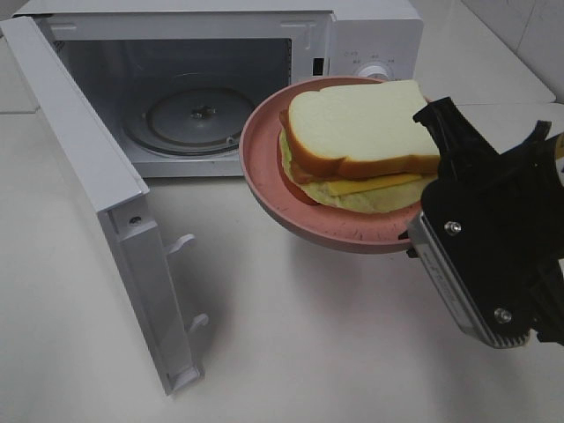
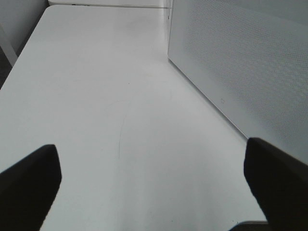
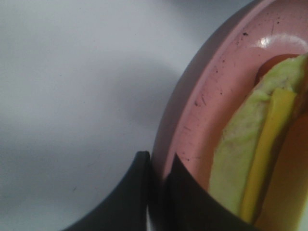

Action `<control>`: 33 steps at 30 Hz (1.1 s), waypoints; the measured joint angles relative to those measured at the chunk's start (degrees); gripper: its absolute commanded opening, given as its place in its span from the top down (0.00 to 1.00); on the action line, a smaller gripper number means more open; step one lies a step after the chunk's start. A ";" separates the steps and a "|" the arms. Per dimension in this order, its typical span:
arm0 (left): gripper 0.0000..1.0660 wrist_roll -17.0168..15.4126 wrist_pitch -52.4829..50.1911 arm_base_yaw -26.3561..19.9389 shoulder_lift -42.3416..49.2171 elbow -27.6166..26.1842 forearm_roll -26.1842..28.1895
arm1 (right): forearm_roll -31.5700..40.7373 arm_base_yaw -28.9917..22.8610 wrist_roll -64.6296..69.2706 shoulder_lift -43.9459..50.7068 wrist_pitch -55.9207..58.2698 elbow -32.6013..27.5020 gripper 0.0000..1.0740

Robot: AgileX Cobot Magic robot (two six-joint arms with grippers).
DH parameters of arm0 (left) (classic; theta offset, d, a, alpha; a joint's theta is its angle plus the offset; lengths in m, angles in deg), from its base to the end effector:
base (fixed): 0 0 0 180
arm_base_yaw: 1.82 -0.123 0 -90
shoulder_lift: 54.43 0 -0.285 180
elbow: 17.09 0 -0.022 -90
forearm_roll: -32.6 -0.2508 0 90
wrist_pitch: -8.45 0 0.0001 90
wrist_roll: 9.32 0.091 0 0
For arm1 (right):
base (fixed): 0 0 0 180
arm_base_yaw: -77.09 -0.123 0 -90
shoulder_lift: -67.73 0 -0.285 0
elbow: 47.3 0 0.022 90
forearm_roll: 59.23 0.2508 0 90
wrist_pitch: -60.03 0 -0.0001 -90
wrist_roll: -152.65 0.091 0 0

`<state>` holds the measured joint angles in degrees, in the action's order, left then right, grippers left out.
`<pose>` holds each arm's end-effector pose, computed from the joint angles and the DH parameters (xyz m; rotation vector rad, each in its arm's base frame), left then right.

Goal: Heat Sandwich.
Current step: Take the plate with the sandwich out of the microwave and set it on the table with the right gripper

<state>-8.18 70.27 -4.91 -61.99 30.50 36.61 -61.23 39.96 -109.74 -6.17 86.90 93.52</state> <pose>-0.0080 -0.0061 0.2807 -0.0298 2.0395 -0.0374 0.1753 0.1309 0.2490 -2.1583 1.2217 -0.3788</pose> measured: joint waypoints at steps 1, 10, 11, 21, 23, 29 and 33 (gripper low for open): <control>0.08 0.00 0.00 0.00 0.00 0.00 0.00 | -0.17 0.00 0.34 0.52 0.23 -0.34 1.00; 0.08 0.00 0.00 0.00 0.00 0.00 0.00 | -1.83 0.00 5.39 3.72 4.13 -1.20 1.00; 0.08 0.00 0.00 0.00 0.00 0.00 0.00 | -3.84 0.00 8.14 3.72 5.50 -1.20 1.00; 0.08 0.00 0.00 0.00 0.00 0.00 0.00 | -14.44 0.00 29.97 3.84 6.59 -1.32 1.00; 0.08 0.00 0.00 0.00 0.00 0.00 0.00 | -15.30 0.00 31.86 3.84 7.05 -1.32 1.00; 0.08 0.00 0.00 0.00 0.00 0.00 0.00 | -20.40 0.00 45.26 3.84 9.34 -1.32 1.00; 0.08 0.00 0.00 0.00 0.00 0.00 0.00 | -22.69 0.00 52.02 3.84 10.49 -1.32 0.99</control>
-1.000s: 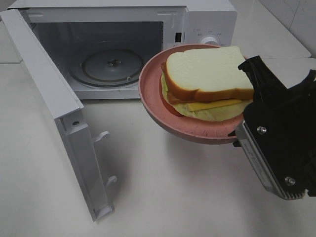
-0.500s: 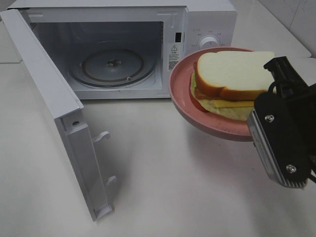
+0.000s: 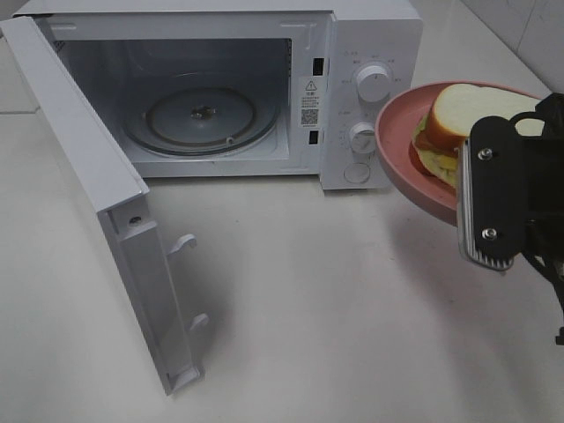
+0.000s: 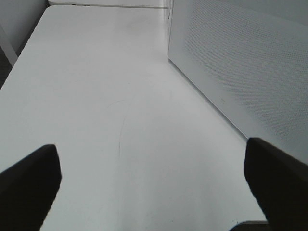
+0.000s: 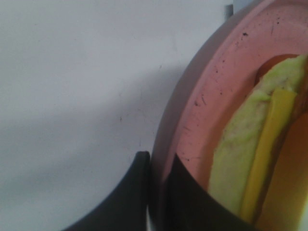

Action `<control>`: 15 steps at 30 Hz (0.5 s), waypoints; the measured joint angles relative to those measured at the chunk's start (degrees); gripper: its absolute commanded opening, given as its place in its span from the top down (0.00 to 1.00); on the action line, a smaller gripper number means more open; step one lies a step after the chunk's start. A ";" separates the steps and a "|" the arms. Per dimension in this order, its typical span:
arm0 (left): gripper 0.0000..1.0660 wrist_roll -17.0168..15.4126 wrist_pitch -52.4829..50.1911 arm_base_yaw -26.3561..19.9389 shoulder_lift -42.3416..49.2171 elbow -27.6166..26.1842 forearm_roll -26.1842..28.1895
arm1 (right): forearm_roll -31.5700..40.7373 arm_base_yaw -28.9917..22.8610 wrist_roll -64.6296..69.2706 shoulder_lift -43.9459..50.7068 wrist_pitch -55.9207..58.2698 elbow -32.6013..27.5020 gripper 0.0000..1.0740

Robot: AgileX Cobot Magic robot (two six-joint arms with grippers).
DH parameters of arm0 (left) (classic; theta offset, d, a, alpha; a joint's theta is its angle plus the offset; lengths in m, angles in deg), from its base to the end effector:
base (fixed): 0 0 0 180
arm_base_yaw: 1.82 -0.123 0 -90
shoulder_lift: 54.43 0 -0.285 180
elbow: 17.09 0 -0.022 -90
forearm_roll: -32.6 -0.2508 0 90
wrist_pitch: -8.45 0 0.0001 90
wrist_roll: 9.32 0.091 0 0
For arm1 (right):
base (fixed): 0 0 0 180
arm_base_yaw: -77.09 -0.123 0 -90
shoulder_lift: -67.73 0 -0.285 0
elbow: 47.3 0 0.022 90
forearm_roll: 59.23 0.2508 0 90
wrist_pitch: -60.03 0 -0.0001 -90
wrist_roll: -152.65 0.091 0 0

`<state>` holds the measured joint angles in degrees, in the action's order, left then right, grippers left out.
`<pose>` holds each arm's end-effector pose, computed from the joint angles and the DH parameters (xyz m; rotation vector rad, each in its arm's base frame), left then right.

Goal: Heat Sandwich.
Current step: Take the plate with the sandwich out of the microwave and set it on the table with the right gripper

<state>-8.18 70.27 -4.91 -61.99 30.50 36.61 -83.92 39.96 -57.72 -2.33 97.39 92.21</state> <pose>-0.0080 -0.0061 0.2807 -0.0298 2.0395 -0.0374 0.1697 0.0995 0.2511 -1.6829 1.9035 -0.4168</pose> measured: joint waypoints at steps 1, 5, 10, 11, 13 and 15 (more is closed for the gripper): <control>0.08 0.00 0.00 0.00 0.00 0.00 0.00 | -0.29 0.00 1.66 0.00 0.34 0.00 0.99; 0.08 0.00 0.00 0.00 0.00 0.00 0.00 | -1.55 0.00 7.73 0.00 2.23 0.00 0.99; 0.08 0.00 0.00 0.00 0.00 0.00 0.00 | -1.89 0.00 15.18 0.00 5.21 0.00 0.99; 0.08 0.00 0.00 0.00 0.00 0.00 0.00 | -1.89 0.00 16.62 0.00 5.79 0.00 0.99; 0.08 0.00 0.00 0.00 0.00 0.00 0.00 | -2.01 0.00 19.08 0.00 7.05 0.00 0.99; 0.08 0.00 0.00 0.00 0.00 0.00 0.00 | -2.06 0.00 20.74 0.00 7.91 0.00 0.99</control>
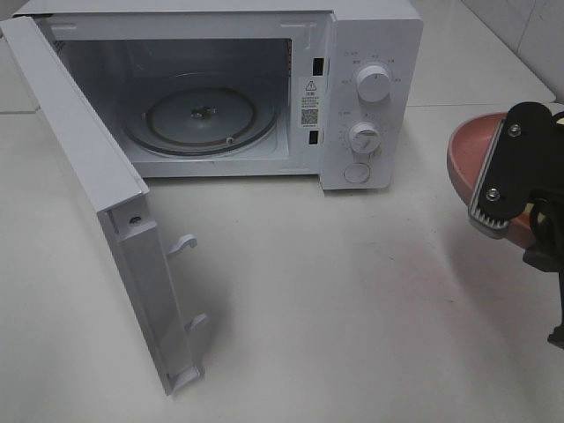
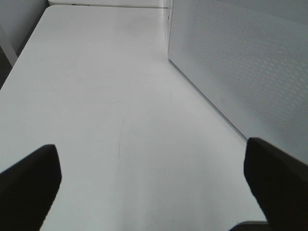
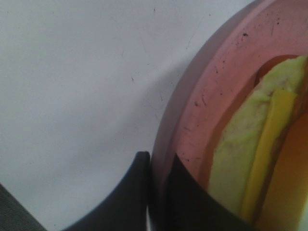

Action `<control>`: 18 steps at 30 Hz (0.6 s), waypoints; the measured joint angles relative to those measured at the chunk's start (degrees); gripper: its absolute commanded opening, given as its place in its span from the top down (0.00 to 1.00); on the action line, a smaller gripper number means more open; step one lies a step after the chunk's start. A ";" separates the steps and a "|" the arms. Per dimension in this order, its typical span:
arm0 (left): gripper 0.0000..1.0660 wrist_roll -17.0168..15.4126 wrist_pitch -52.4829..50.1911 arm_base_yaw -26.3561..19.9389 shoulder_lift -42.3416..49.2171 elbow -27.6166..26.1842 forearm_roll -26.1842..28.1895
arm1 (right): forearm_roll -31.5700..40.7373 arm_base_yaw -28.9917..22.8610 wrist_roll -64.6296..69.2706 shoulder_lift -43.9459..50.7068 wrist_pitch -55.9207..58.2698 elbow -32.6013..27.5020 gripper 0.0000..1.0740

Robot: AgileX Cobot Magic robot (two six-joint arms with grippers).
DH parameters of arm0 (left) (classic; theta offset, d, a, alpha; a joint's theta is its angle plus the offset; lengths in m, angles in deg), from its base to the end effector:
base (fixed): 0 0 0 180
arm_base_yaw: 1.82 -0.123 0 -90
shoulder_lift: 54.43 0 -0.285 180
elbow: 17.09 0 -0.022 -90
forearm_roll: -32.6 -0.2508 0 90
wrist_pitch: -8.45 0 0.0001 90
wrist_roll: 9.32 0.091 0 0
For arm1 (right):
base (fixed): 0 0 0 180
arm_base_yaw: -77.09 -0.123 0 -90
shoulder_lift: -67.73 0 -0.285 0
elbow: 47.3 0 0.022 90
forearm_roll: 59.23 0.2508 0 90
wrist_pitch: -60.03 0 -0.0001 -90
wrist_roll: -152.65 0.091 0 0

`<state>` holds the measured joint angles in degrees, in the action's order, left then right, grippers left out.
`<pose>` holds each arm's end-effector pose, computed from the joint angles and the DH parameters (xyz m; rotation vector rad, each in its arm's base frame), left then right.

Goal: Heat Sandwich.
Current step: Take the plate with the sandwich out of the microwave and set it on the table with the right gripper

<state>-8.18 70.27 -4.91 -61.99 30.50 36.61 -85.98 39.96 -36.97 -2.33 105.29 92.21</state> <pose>-0.0080 -0.0061 0.2807 -0.0298 2.0395 -0.0374 0.1651 0.0884 0.2469 -1.3434 2.2493 -0.3843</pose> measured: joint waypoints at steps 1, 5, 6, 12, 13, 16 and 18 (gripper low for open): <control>0.08 0.00 0.00 0.00 0.00 0.00 0.00 | 0.00 0.00 0.00 0.00 0.00 0.00 0.99; 0.08 0.00 0.00 0.00 0.00 0.00 0.00 | 0.00 0.00 3.38 0.00 1.09 0.00 0.99; 0.08 0.00 0.00 0.00 0.00 0.00 0.00 | 0.00 0.00 5.10 0.00 1.49 0.00 0.99; 0.08 0.00 0.00 0.00 0.00 0.00 0.00 | -1.32 0.00 10.31 0.00 4.18 0.00 0.99; 0.08 0.00 0.00 0.00 0.00 0.00 0.00 | -1.60 0.00 11.12 0.00 4.76 0.00 0.99; 0.08 0.00 0.00 0.00 0.00 0.00 0.00 | -2.29 0.00 13.52 0.00 6.25 0.00 0.99; 0.08 0.00 0.00 0.00 0.00 0.00 0.00 | -2.35 0.00 15.01 0.00 7.39 0.00 0.99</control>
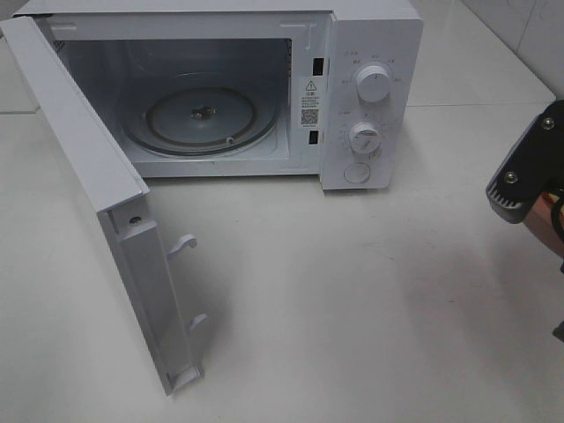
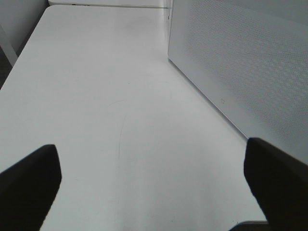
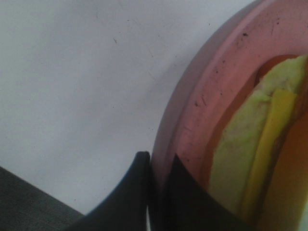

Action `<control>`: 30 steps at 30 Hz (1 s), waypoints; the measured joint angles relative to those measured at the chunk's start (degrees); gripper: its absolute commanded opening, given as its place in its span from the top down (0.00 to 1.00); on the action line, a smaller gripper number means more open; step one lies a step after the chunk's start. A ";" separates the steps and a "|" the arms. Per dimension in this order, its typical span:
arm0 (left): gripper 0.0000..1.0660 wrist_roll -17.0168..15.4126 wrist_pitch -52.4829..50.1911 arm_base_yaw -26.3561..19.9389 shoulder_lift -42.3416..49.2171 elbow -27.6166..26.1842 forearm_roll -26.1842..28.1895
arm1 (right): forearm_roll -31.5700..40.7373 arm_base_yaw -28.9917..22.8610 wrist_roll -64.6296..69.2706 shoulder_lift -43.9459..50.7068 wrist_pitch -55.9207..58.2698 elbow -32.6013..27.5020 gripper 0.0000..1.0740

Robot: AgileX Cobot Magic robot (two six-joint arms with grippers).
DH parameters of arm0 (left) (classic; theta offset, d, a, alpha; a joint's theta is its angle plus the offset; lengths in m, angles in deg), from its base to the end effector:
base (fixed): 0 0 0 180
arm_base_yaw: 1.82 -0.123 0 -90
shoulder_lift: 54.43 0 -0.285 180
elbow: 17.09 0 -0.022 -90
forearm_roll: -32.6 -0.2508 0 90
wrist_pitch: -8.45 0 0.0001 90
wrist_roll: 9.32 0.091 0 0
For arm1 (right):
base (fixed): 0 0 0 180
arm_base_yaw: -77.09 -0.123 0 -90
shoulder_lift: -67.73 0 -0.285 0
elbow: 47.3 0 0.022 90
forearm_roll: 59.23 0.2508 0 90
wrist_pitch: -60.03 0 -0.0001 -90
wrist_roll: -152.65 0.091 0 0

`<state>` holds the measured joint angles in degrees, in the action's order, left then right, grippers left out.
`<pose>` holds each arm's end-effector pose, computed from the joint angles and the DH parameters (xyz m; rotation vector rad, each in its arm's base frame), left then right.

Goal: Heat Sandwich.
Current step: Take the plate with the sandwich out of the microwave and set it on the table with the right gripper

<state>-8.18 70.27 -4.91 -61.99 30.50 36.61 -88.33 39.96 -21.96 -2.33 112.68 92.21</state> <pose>-0.0080 -0.0061 0.2807 -0.0298 2.0395 -0.0374 0.1606 0.0774 0.2449 -1.0524 2.4665 -0.4267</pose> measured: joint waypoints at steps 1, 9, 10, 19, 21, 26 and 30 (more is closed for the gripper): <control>0.08 0.00 0.00 0.00 0.00 0.00 0.00 | 0.00 0.00 0.00 0.00 0.00 0.00 0.99; 0.08 0.00 0.00 0.00 0.00 0.00 0.00 | 0.00 0.00 5.79 0.00 0.80 0.00 0.99; 0.08 0.00 0.00 0.00 0.00 0.00 0.00 | -0.06 0.00 7.96 -0.29 0.86 0.00 0.99; 0.08 0.00 0.00 0.00 0.00 0.00 0.00 | -3.38 0.00 18.16 -6.65 0.57 0.00 0.98; 0.08 0.00 0.00 0.00 0.00 0.00 0.00 | -4.24 0.00 20.23 -8.08 -0.29 0.00 0.98; 0.08 0.00 0.00 0.00 0.00 0.00 0.00 | -5.96 0.00 23.78 -11.29 -3.09 0.00 0.98; 0.08 0.00 0.00 0.00 0.00 0.00 0.00 | -6.19 0.00 24.52 -13.52 -5.33 0.00 0.98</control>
<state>-8.18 70.27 -4.91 -61.99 30.50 36.61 -94.52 39.96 2.56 -15.85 107.36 92.21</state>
